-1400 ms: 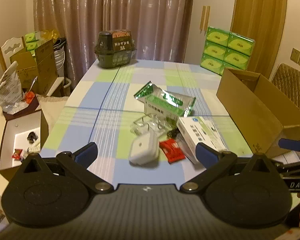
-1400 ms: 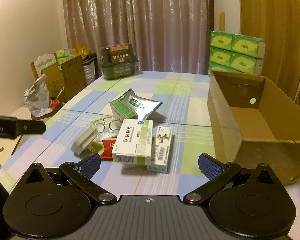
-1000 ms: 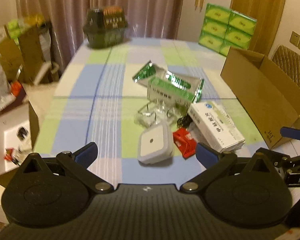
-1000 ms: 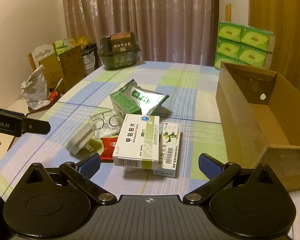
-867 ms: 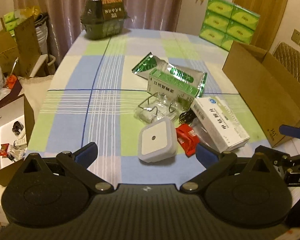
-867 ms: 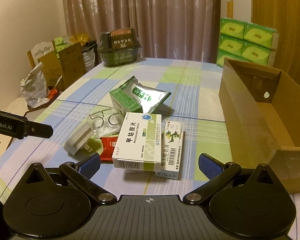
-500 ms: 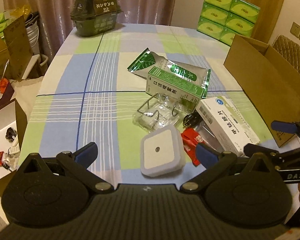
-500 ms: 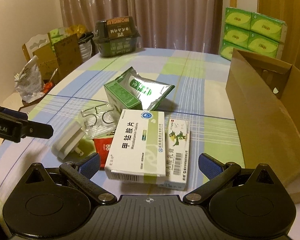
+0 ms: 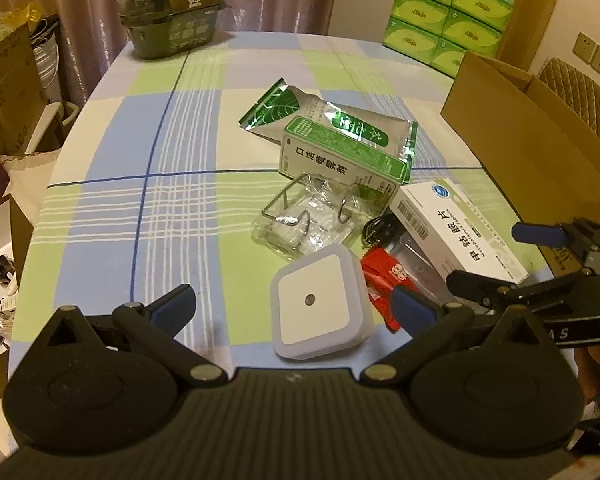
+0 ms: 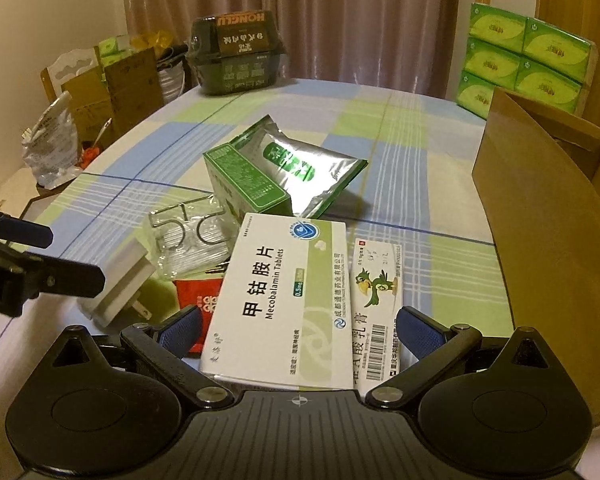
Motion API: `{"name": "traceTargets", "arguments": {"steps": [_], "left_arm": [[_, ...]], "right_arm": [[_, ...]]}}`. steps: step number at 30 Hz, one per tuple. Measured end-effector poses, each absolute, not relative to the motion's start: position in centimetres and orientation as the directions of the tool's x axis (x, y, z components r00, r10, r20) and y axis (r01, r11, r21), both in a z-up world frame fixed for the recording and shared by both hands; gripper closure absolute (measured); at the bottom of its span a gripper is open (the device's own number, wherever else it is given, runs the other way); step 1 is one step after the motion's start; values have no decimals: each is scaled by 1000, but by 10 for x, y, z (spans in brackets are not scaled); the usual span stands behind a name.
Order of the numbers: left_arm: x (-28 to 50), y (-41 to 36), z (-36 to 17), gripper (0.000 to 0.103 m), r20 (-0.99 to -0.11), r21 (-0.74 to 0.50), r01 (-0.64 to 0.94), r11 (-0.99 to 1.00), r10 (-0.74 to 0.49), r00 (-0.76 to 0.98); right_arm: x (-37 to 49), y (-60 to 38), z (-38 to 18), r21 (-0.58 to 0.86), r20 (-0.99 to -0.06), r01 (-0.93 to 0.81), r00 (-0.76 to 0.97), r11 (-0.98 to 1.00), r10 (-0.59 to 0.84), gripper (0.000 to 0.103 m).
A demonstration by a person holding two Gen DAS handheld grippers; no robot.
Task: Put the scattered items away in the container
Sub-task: 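Reach both grippers toward the white night-light and white medicine box, then grasp the night-light with the left gripper while the right grasps the medicine box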
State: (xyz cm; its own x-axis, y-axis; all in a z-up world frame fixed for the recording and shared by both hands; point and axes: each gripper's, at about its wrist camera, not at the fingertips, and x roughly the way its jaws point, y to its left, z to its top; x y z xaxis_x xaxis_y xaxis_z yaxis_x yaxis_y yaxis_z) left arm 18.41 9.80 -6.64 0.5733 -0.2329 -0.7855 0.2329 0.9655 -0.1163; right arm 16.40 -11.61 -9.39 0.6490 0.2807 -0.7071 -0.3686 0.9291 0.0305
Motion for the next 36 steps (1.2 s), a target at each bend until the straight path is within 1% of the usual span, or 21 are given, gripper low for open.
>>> {"name": "traceTargets", "arguments": {"steps": [2, 3, 4, 8, 10, 14, 15, 16, 24, 28, 30, 33, 35, 36], "left_arm": [[186, 98, -69, 1, -787, -125, 233, 964, -239, 568], [187, 98, -70, 1, -788, -129, 234, 964, -242, 565], [187, 98, -71, 1, -790, -132, 234, 963, -245, 563], [190, 97, -75, 1, -793, -144, 239, 960, -256, 553], [191, 97, -77, 1, -794, -154, 237, 959, -263, 548], [195, 96, -81, 1, -792, -185, 232, 955, -284, 540], [196, 97, -82, 1, -790, -195, 231, 953, -293, 539], [196, 97, -82, 1, -788, -204, 230, 952, -299, 538], [200, 97, -88, 2, -788, -232, 214, 949, -313, 530], [203, 97, -94, 9, -795, -255, 200, 946, -323, 513], [205, 96, -96, 13, -802, -246, 202, 948, -316, 507], [207, 94, -101, 21, -813, -247, 204, 947, -318, 487], [207, 94, -104, 29, -818, -259, 204, 944, -327, 474], [207, 94, -104, 31, -819, -263, 205, 943, -331, 469]], "right_arm": [[167, -117, -95, 29, -709, -366, 648, 930, 277, 6], [168, -117, -96, 33, -712, -368, 643, 929, 280, 12], [169, -118, -96, 37, -716, -368, 639, 929, 281, 14], [172, -118, -99, 37, -720, -365, 636, 930, 278, 17], [173, -118, -99, 39, -721, -368, 633, 929, 281, 22], [176, -118, -100, 47, -723, -373, 628, 927, 290, 28], [176, -119, -99, 46, -722, -374, 629, 926, 290, 33], [177, -119, -99, 45, -720, -374, 631, 927, 289, 34], [172, -126, -96, 41, -700, -355, 657, 934, 281, 35], [170, -131, -95, 47, -698, -347, 659, 937, 279, 35], [169, -133, -94, 49, -699, -345, 659, 937, 279, 35], [169, -135, -94, 50, -700, -344, 658, 938, 278, 35], [168, -136, -93, 48, -699, -344, 659, 938, 278, 35], [167, -137, -93, 49, -698, -344, 660, 938, 278, 35]]}}
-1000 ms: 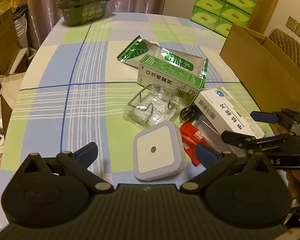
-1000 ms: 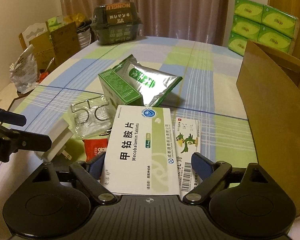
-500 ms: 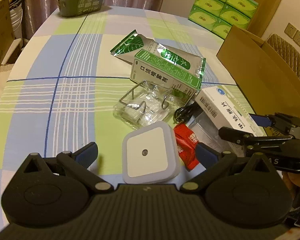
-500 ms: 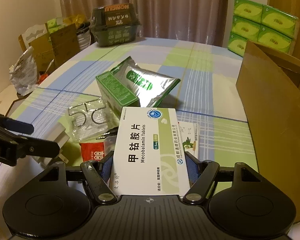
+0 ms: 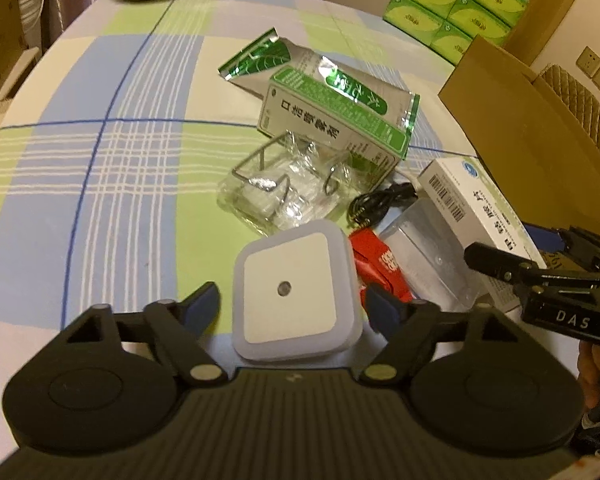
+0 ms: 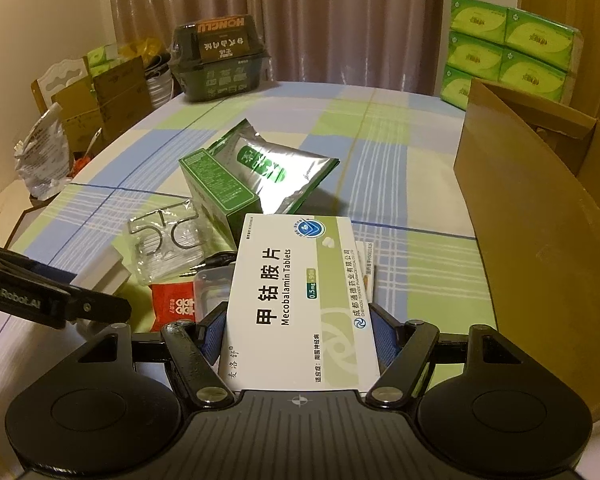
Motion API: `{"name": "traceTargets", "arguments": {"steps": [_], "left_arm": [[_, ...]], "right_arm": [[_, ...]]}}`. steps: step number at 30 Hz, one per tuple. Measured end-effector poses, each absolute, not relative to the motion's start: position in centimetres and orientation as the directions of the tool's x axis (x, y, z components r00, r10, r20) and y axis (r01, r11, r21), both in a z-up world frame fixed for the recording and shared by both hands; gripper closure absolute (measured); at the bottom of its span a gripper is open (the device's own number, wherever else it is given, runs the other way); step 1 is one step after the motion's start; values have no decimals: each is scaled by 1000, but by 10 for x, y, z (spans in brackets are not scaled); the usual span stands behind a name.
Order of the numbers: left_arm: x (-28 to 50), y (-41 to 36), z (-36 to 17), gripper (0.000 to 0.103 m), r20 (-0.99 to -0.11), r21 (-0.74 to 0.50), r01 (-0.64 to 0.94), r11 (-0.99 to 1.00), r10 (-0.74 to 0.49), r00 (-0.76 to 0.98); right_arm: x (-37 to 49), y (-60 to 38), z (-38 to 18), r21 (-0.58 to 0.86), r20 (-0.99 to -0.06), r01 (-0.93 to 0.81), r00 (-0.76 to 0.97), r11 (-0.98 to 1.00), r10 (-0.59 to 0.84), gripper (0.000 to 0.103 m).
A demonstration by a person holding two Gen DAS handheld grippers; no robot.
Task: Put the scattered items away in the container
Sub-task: 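Grasp the night-light with the left gripper while the right grasps the medicine box, then carry both items to the cardboard box and open both grippers to drop them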
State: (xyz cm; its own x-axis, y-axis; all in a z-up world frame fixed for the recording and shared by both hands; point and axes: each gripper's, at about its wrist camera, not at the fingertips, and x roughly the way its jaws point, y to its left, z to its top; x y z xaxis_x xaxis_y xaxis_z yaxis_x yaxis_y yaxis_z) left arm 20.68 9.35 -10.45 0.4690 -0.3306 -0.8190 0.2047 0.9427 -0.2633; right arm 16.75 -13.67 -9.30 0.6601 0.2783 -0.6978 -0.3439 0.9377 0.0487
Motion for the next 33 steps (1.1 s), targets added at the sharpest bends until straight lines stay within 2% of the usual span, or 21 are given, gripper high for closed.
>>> {"name": "traceTargets", "arguments": {"steps": [3, 6, 10, 13, 16, 24, 33], "left_arm": [[207, 95, -105, 31, -818, -286, 196, 938, -345, 460], [209, 102, -104, 26, -801, -353, 163, 921, -387, 456], [212, 107, -104, 26, -793, -389, 137, 911, -407, 454], [215, 107, -106, 31, -801, -384, 128, 914, -399, 446], [215, 107, -106, 43, -805, -368, 128, 921, -384, 452], [203, 92, -95, 43, -808, -273, 195, 942, -335, 485], [184, 63, -58, 43, -777, -196, 264, 944, -314, 546]], "right_arm": [[167, -138, -92, 53, -696, -343, 661, 938, 281, 35], [166, -139, -91, 54, -694, -343, 662, 938, 282, 35], [166, -138, -90, 50, -691, -344, 666, 938, 282, 35], [166, -138, -89, 45, -687, -346, 670, 937, 280, 35], [165, -137, -89, 42, -685, -350, 671, 936, 282, 35], [159, -137, -84, 42, -673, -356, 681, 933, 290, 35], [145, -149, -57, 33, -629, -332, 726, 943, 278, 35]]}}
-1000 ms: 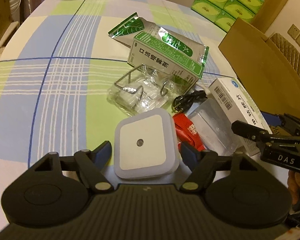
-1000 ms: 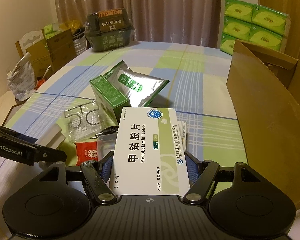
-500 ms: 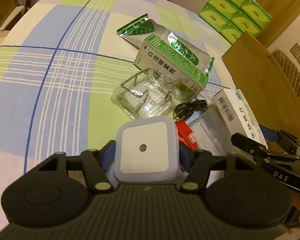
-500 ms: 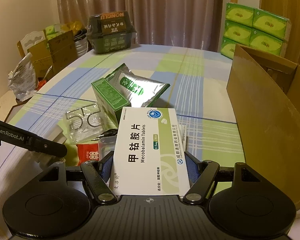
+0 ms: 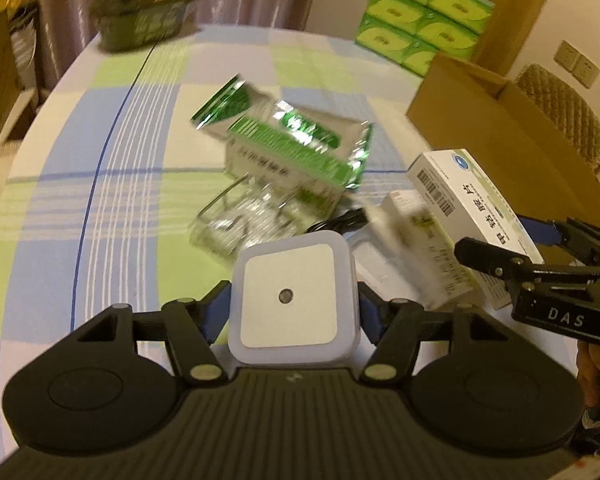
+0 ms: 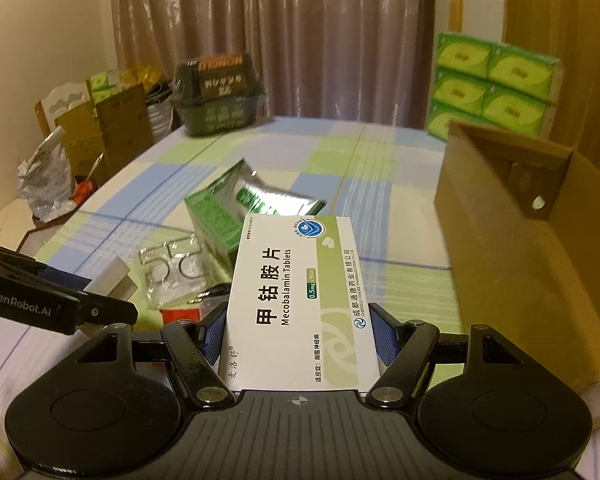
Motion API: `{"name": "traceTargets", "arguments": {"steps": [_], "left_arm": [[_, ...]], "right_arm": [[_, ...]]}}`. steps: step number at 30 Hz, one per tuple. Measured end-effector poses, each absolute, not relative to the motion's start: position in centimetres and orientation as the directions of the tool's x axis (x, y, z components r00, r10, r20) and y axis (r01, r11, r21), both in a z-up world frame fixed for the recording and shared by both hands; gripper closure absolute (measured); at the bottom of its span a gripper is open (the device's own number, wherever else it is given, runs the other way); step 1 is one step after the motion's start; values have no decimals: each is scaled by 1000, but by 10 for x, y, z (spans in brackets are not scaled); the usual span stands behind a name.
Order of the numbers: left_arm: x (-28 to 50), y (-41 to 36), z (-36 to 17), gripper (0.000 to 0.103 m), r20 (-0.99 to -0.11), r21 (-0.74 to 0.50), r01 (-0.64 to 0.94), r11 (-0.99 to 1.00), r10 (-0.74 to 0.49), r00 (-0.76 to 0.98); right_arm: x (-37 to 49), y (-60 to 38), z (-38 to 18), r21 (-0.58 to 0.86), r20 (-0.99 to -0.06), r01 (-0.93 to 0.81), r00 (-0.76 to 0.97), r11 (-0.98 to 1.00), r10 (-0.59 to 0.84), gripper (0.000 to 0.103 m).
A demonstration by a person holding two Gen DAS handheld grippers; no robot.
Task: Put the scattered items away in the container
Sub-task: 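Carry both items to the cardboard box and open both grippers to drop them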
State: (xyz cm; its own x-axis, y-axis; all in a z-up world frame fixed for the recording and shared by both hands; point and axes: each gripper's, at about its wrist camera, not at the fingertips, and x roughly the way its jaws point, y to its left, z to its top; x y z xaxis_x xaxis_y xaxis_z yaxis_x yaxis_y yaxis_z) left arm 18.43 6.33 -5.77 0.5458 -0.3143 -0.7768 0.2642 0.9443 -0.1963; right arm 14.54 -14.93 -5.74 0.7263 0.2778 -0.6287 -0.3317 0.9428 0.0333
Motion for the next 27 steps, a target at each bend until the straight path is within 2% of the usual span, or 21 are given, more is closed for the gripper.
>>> {"name": "traceTargets", "arguments": {"steps": [8, 15, 21, 27], "left_arm": [[172, 13, -13, 43, -729, -182, 351, 919, -365, 578], [170, -60, 16, 43, -694, -187, 451, 873, -442, 568], [178, -137, 32, 43, -671, -176, 544, 820, -505, 543], [189, -199, 30, 43, -684, -143, 608, 781, -522, 510]], "right_arm": [[126, -188, -14, 2, -561, -265, 798, 964, 221, 35], [119, -256, 22, -21, -501, -149, 857, 989, 119, 35], [125, -318, 34, -34, -487, -55, 873, 998, 31, 35], [134, -366, 26, -22, -505, -6, 863, 1000, -6, 35]]}}
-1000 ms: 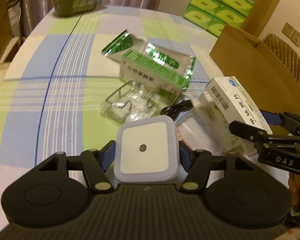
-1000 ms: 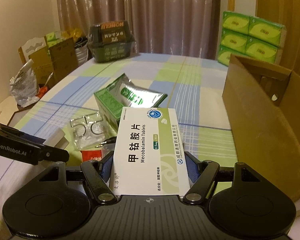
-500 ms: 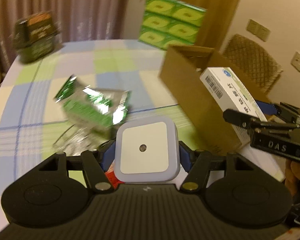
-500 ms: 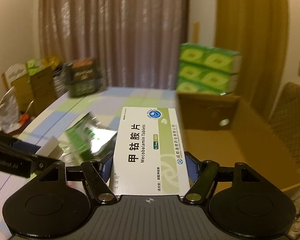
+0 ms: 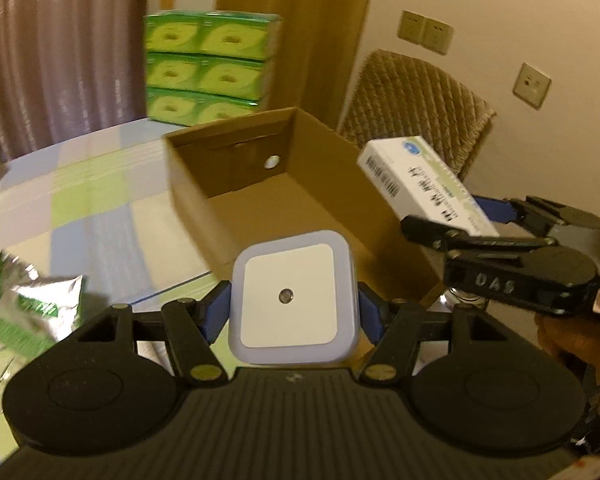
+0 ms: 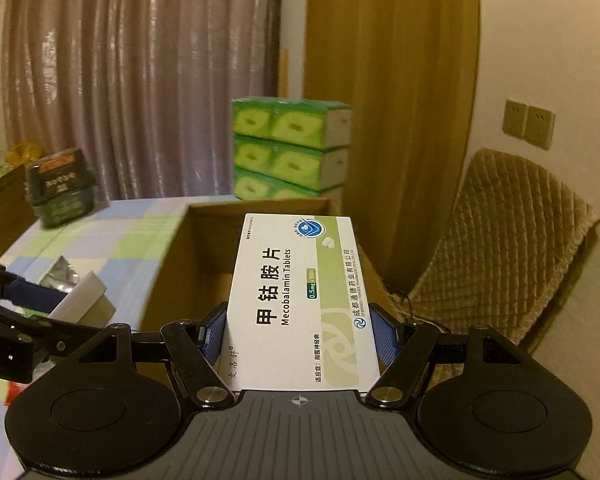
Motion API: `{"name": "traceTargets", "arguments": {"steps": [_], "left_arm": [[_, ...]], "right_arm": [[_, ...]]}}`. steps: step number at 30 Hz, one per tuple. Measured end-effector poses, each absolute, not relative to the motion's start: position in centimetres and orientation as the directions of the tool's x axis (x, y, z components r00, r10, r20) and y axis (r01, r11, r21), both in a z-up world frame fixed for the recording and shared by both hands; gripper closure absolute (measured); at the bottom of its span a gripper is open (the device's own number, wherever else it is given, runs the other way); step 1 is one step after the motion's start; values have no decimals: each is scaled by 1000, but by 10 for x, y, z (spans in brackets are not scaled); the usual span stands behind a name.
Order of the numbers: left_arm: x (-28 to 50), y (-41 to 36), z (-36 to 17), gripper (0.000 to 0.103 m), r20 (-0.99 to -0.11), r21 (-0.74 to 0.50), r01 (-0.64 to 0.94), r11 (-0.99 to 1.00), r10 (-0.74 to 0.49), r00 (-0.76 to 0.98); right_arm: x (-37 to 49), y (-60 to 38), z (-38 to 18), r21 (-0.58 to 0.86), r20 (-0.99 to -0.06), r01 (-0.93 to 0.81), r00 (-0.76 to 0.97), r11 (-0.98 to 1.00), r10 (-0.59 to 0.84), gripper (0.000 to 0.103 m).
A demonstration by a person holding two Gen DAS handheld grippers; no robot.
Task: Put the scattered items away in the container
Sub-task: 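Carry both items to the cardboard box and open both grippers to drop them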
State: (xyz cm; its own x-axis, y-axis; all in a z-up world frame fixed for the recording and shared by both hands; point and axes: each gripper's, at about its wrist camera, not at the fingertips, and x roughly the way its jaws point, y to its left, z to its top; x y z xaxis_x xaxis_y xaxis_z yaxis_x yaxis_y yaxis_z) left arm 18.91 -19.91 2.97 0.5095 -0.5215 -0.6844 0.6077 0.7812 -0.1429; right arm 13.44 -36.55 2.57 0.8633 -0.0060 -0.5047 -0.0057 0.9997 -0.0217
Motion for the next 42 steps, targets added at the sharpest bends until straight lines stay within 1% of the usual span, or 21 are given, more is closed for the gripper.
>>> {"name": "traceTargets", "arguments": {"steps": [7, 12, 13, 14, 15, 22, 25, 29, 33, 36, 42], "left_arm": [[207, -243, 15, 43, -705, -128, 640, 758, -523, 479], [212, -250, 4, 43, -714, -131, 641, 756, -521, 469], [214, -250, 2, 41, -715, -134, 636, 760, -518, 469], [215, -250, 1, 35, -716, -138, 633, 762, -518, 468], [215, -249, 1, 33, -715, -142, 629, 765, -518, 469], [212, -234, 8, 32, -698, -123, 619, 776, -511, 502], [209, -223, 12, 29, -687, -121, 604, 788, -506, 522], [205, -206, 15, 29, -682, -124, 584, 802, -496, 537], [202, -191, 16, 28, -681, -129, 566, 814, -488, 547], [199, -180, 16, 25, -678, -128, 553, 824, -479, 557], [189, -153, 15, 21, -681, -98, 518, 849, -437, 587]], "right_arm": [[143, -392, 10, 3, -527, 18, 850, 1000, -14, 35], [149, -401, 1, 19, -536, 29, 844, 999, -14, 35], [150, -402, 0, 20, -538, 30, 843, 999, -15, 35], [151, -403, -1, 23, -540, 31, 842, 999, -14, 35], [151, -404, -1, 18, -537, 31, 844, 999, -16, 35], [152, -401, -1, 25, -536, 26, 844, 999, -9, 35], [152, -396, -1, 26, -536, 12, 844, 1000, 4, 35], [154, -390, -1, 34, -535, 0, 845, 999, 19, 35], [161, -388, 1, 84, -527, -25, 847, 996, 66, 34], [163, -386, 2, 94, -515, -25, 854, 995, 70, 11], [150, -384, 5, 104, -504, -12, 861, 994, 63, 11]]}}
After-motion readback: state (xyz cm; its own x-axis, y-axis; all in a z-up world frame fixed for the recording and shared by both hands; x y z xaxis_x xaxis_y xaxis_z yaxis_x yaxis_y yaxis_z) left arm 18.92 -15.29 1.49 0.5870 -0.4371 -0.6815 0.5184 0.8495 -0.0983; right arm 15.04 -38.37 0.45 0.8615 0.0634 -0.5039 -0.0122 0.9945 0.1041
